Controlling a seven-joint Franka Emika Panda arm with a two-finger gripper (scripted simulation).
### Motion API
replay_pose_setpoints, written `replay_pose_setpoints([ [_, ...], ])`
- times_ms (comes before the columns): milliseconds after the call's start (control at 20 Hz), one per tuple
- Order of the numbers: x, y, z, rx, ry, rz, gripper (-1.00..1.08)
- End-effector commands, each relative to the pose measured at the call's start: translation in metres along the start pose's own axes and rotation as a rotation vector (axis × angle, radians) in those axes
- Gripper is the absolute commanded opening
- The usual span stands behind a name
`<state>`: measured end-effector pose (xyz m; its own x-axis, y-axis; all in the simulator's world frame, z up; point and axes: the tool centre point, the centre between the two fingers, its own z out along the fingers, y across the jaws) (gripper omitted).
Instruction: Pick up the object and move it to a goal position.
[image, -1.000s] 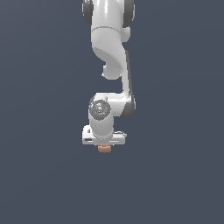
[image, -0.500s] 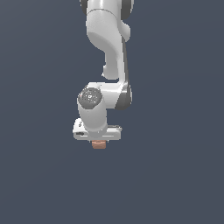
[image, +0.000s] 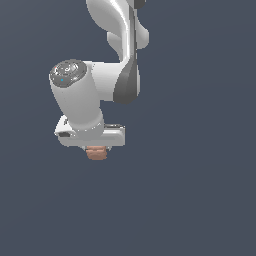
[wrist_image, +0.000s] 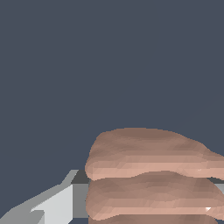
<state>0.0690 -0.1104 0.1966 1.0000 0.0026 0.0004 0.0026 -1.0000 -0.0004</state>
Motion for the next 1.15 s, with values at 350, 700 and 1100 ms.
replay_pose_setpoints([
  [350,0.002,0.043,-0.091,0.000,-0.001,0.000,-1.00],
  [700,0.005,0.059,-0.125,0.000,0.000,-0.001,-1.00],
  [1100,0.007,0.064,-0.136,0.000,0.000,-0.001,-1.00],
])
